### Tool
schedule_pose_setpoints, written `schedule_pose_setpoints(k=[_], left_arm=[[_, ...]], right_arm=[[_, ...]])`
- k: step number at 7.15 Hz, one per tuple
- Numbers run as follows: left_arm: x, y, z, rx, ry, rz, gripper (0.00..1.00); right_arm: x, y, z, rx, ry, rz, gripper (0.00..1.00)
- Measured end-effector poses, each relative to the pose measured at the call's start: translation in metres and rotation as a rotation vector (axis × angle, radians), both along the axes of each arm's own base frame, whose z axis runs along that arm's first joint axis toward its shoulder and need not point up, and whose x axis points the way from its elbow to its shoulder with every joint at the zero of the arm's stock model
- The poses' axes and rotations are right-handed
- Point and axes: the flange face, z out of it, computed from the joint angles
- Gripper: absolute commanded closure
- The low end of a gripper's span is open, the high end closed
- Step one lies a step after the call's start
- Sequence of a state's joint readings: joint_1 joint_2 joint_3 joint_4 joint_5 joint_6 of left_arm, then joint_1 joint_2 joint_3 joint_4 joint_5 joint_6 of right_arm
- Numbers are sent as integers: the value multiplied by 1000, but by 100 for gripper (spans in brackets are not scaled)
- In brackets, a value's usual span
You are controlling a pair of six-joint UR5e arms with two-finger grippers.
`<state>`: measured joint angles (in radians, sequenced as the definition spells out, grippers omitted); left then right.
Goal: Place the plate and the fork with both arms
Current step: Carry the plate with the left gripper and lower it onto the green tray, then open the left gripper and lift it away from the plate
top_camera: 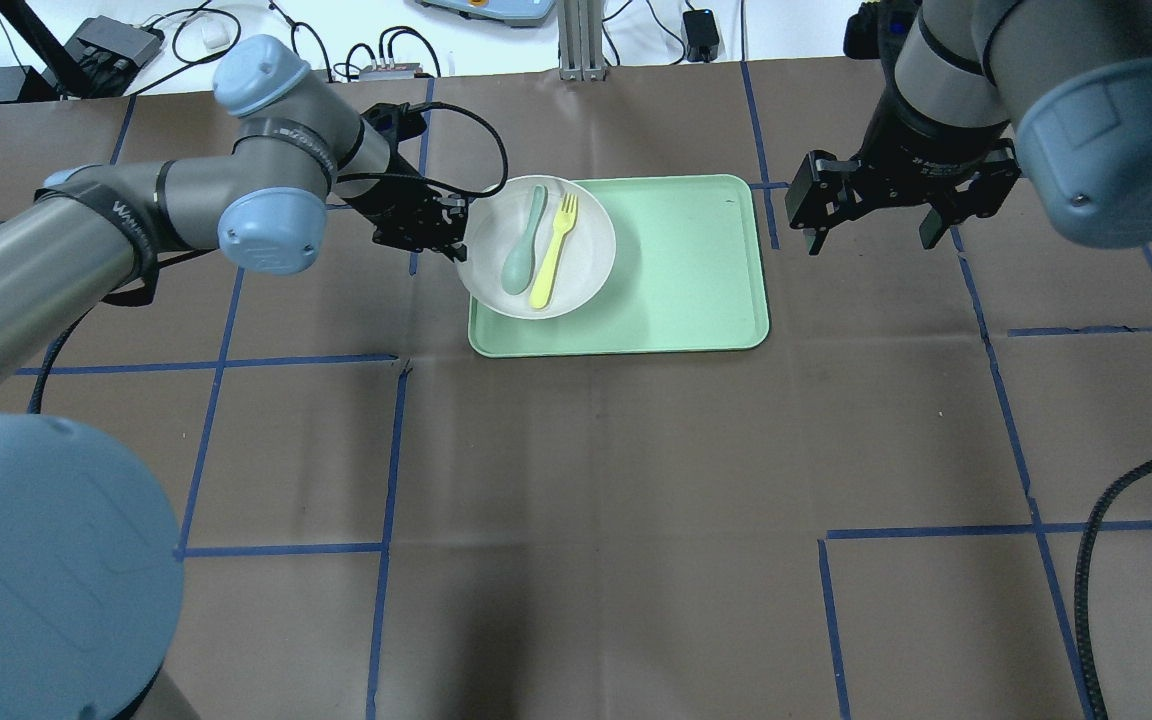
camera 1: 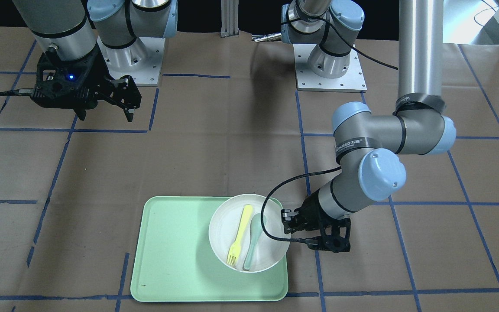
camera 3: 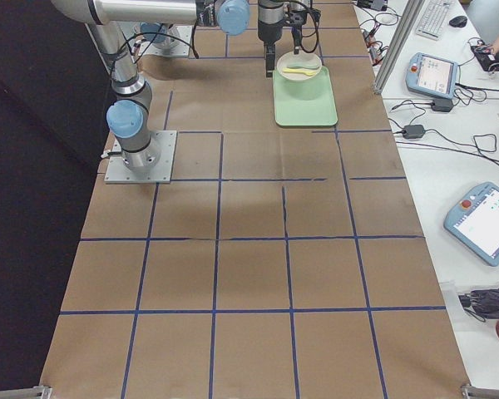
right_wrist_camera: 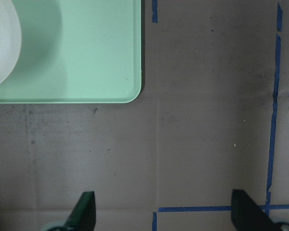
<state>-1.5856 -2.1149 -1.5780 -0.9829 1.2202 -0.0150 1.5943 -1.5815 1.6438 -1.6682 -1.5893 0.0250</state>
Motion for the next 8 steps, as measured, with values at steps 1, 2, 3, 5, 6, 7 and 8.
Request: schedule_pose_setpoints(k=[1,2,3,5,6,7,8], left_arm=[[-19,-7,-9,7,2,-10,97],[-29,-10,-14,13,6,-9,97],[-34,-12,-18,15,9,-7,97],[-40,-14,-33,18,10,-11,94],[-42,-18,-36,9,12,-12,94],[-44,-24,-38,-1,16,-12,88],[-47,-32,-44,-4,22,-14,36]], right_arm=[[0,0,0,0,0,0,0],[0,0,0,0,0,1,0],[0,0,-1,1,0,1,0],[-1,0,-2,2,0,1,0],[-1,-1,-2,2,0,0,0],[-1,-1,-2,2,0,0,0],[-1,-1,-2,1,0,0,0]])
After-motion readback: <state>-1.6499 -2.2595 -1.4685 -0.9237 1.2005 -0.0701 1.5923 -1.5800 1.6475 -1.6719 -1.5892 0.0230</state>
